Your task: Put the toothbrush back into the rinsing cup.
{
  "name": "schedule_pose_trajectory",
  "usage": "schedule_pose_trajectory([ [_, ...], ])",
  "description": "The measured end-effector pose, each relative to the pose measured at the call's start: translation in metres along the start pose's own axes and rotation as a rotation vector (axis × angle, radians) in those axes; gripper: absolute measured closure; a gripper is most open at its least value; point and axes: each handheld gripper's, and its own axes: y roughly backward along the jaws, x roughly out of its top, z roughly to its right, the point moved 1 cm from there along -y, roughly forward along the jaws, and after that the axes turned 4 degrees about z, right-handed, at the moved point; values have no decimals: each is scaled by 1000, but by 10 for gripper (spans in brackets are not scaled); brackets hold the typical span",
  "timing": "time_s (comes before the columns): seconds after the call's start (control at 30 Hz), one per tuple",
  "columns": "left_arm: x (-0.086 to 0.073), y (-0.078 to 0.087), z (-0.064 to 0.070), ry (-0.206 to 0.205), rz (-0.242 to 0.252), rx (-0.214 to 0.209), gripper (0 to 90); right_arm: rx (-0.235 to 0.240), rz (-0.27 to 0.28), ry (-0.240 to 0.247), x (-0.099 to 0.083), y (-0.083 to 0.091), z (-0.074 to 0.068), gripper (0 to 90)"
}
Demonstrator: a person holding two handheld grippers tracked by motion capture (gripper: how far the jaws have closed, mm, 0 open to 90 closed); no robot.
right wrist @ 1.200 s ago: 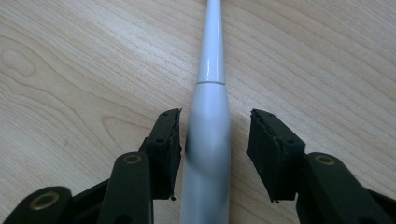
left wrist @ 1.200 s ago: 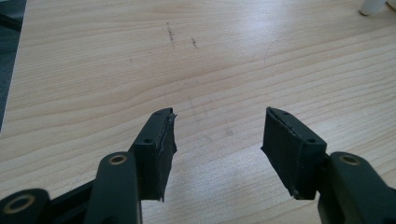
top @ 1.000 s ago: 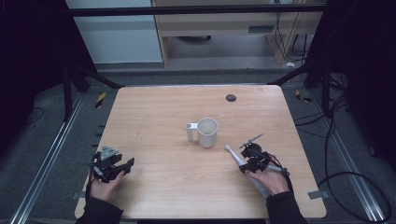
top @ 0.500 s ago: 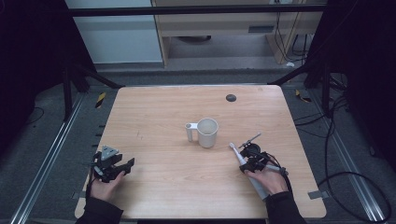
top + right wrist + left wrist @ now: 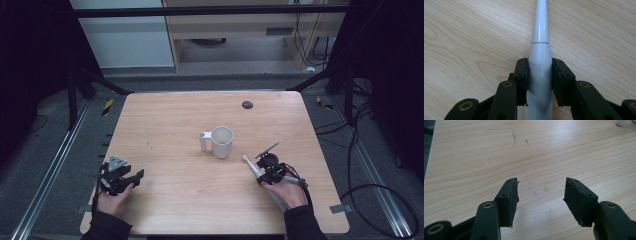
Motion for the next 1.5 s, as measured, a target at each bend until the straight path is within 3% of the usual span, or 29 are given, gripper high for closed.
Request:
schedule_pose_trajectory([
  [0.4, 0, 0, 0, 0, -1, -2, 443, 11, 68, -25, -2, 19, 2, 675],
  [0.83, 0, 0, 1, -2, 1, -4, 443, 22, 190, -52, -3, 45, 4, 676],
  [1.1, 0, 0, 1, -2, 3, -3, 443, 9, 314, -70, -3, 61, 5, 675],
  [1.3, 0, 0, 1, -3, 5, -1, 444, 13, 460, -113, -3, 71, 8, 675],
  [1.5, 1, 1, 1, -9, 8, 0, 443, -13, 579, -157, -3, 80, 9, 675],
])
